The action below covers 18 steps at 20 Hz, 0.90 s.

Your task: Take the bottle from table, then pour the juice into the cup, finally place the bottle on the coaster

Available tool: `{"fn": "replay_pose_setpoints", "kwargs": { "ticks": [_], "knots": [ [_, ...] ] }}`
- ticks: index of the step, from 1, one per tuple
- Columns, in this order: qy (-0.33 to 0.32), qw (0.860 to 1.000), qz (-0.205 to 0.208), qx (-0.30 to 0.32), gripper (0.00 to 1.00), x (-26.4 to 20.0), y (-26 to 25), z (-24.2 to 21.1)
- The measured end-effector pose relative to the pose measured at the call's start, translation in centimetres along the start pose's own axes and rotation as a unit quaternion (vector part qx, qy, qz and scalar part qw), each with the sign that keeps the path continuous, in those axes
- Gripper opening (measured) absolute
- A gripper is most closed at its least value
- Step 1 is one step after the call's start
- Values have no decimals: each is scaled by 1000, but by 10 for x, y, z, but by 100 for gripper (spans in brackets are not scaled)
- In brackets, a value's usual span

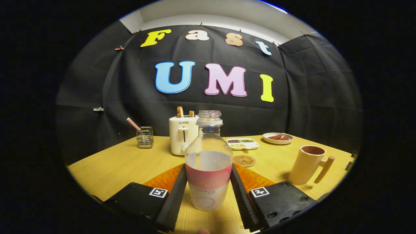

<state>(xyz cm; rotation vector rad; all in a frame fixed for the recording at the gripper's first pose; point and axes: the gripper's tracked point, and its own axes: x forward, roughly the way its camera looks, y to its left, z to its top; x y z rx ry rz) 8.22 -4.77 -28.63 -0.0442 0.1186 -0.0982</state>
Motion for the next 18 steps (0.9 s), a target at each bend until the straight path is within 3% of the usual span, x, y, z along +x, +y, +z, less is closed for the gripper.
{"fn": "replay_pose_setpoints", "kwargs": {
  "ticks": [9, 18],
  "knots": [
    [-8, 1000, 1, 16, 76, -27, 2, 76],
    [-5, 999, -20, 32, 76, -43, -30, 106]
  ]
}}
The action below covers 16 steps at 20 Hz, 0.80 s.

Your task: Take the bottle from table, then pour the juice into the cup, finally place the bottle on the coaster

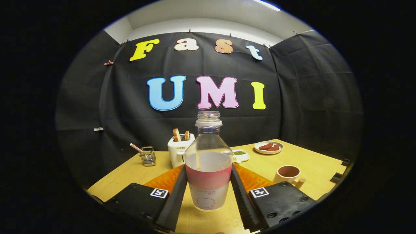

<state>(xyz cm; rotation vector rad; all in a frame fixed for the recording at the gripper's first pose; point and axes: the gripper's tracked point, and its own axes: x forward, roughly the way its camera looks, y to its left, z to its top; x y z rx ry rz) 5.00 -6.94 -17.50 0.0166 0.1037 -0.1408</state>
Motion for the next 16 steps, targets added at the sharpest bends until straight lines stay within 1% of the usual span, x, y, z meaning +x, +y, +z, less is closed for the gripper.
{"fn": "replay_pose_setpoints", "kwargs": {
  "ticks": [3, 5, 7, 10, 13, 16],
  "knots": [
    [4, 1000, -2, 0, 76, 2, -11, 2],
    [11, 1000, -17, 19, 76, 6, -23, 0],
    [19, 998, -26, 54, 76, 10, -30, -4],
    [36, 993, -14, 107, 76, 18, -33, -10],
    [37, 983, -3, 182, 76, 28, -39, -8],
    [39, 972, -6, 233, 76, 38, -51, -10]
  ]
}}
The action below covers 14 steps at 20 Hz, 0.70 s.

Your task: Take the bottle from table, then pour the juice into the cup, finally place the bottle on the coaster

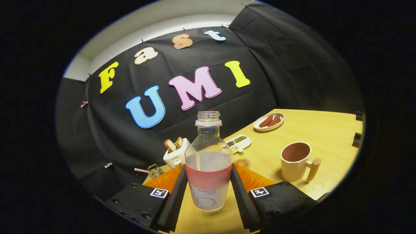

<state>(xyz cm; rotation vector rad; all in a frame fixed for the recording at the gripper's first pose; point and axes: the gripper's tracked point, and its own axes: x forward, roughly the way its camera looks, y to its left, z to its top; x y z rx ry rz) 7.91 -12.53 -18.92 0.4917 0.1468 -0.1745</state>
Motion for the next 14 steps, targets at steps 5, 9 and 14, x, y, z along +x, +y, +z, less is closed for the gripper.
{"fn": "replay_pose_setpoints", "kwargs": {
  "ticks": [5, 9, 14],
  "knots": [
    [10, 998, -6, 59, 75, 8, -20, 1],
    [19, 991, -7, 130, 75, 14, -26, 0],
    [44, 978, -2, 204, 75, 17, -40, -8]
  ]
}}
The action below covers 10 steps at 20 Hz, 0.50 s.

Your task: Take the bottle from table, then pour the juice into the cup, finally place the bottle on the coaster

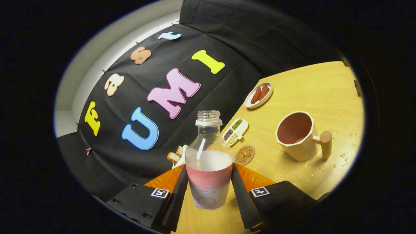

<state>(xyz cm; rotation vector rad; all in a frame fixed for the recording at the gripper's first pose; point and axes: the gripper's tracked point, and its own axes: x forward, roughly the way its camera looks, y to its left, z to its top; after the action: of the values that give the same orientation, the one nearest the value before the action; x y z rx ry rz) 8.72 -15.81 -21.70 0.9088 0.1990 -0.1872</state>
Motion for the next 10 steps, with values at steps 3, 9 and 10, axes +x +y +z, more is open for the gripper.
{"fn": "replay_pose_setpoints", "kwargs": {
  "ticks": [3, 9, 10],
  "knots": [
    [9, 999, -4, 37, 75, 2, -12, 0],
    [22, 995, -16, 96, 75, 3, -31, -2],
    [24, 994, -20, 102, 75, 3, -34, -3]
  ]
}}
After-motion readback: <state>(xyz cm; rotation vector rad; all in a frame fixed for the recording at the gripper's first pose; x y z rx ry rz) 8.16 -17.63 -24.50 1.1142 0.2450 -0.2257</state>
